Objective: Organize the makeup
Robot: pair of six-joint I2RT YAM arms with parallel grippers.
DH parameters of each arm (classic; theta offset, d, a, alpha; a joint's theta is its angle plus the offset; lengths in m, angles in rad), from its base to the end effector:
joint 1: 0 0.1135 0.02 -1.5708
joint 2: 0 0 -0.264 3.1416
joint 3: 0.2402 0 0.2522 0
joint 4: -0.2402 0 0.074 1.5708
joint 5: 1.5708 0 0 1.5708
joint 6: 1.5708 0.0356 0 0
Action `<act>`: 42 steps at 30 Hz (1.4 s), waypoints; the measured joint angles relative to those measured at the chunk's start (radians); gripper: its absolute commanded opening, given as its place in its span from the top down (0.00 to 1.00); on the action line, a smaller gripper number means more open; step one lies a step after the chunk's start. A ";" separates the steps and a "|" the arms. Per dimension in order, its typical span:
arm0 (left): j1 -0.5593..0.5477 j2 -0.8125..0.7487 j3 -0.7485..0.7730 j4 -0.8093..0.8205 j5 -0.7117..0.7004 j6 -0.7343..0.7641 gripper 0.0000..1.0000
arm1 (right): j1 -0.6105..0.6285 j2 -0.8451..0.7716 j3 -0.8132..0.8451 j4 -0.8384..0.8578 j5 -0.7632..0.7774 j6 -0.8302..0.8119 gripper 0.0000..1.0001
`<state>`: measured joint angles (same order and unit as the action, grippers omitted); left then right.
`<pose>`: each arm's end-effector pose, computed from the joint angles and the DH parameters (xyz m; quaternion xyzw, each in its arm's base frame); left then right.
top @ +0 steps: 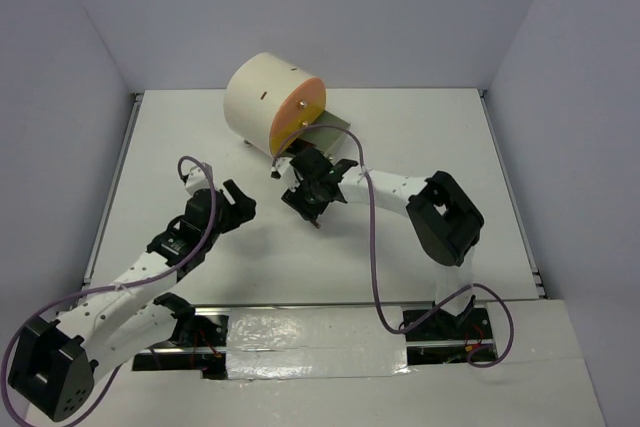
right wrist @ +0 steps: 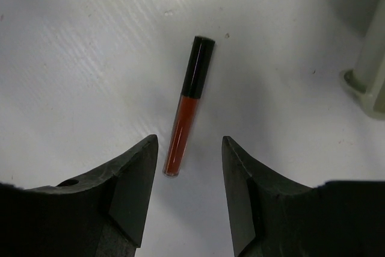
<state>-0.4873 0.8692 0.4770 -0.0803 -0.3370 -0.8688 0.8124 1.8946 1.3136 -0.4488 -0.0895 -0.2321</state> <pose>0.1776 -0.0808 0.2280 -0.2454 0.8090 -0.2114 0.4905 0.2715 0.2912 0.1857 -0.4906 0.8284 0.1177 0.2435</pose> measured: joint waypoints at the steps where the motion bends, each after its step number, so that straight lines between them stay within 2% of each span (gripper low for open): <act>1: 0.000 0.000 0.000 -0.003 0.000 0.000 0.20 | 0.001 0.010 0.011 -0.001 0.008 0.005 0.46; 11: 0.003 -0.028 -0.015 -0.021 -0.008 0.000 0.20 | 0.003 0.089 0.038 -0.002 0.028 0.029 0.51; 23: 0.009 -0.034 -0.026 -0.025 -0.010 0.000 0.20 | 0.003 0.098 0.045 -0.003 -0.023 0.021 0.80; 27: 0.011 -0.034 -0.026 -0.024 -0.010 0.000 0.21 | 0.003 0.092 0.038 -0.002 -0.063 -0.015 0.87; 30: 0.014 -0.034 -0.026 -0.024 -0.009 0.000 0.21 | 0.004 0.055 -0.003 -0.003 -0.115 -0.072 0.88; 34: 0.018 -0.029 -0.026 -0.017 -0.004 0.000 0.21 | 0.004 -0.073 -0.057 -0.028 -0.185 -0.199 0.88; 42: 0.022 0.019 -0.026 0.000 0.015 0.001 0.21 | -0.009 -0.331 -0.037 -0.093 -0.253 -0.568 0.90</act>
<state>-0.4652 0.8879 0.4507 -0.0807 -0.3222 -0.8677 0.8036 1.5635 1.2770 -0.5423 -0.3428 -0.8001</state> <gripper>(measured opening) 0.794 0.232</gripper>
